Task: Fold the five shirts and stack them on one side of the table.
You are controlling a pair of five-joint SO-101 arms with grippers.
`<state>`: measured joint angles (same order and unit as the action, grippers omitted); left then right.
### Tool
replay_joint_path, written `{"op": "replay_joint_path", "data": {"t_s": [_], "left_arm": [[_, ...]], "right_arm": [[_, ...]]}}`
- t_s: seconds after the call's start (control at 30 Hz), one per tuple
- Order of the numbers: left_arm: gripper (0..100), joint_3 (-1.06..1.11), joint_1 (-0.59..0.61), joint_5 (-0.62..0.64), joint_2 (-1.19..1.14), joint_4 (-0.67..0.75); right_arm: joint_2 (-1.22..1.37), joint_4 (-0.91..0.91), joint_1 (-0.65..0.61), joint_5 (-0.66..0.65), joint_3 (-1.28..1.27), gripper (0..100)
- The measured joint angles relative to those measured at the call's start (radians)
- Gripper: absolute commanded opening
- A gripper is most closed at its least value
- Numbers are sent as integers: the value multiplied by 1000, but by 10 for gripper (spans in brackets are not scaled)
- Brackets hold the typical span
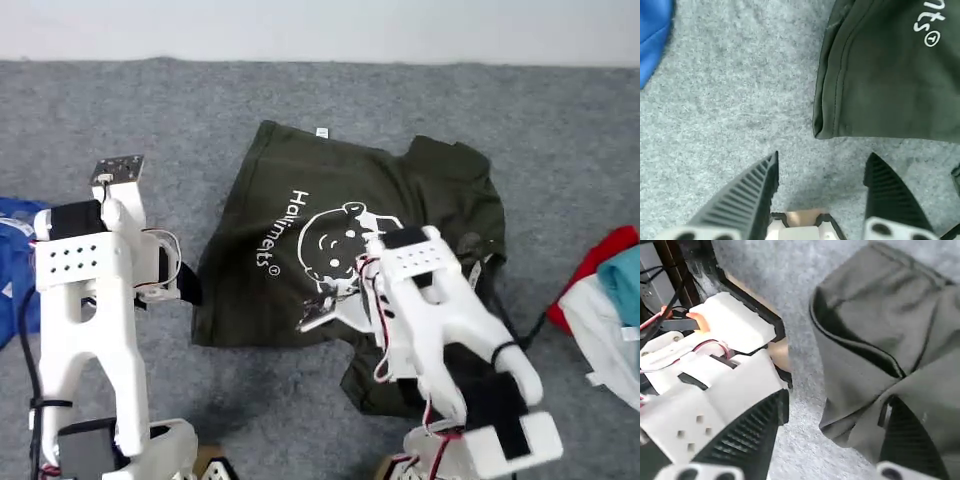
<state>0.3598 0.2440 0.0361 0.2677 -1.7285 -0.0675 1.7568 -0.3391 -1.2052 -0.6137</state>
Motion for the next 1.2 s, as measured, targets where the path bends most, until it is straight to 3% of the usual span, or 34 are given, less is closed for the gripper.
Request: {"op": "replay_joint_path", "data": {"t_s": [0.53,0.8,1.2], "left_arm": [[261,0,0,0,0,0],[261,0,0,0,0,0],[261,17,0,0,0,0]], "right_arm": [[264,-89,-49,-2,52,286],[344,-160,-40,-2,103,5],[367,-190,55,-2,129,9]]}}
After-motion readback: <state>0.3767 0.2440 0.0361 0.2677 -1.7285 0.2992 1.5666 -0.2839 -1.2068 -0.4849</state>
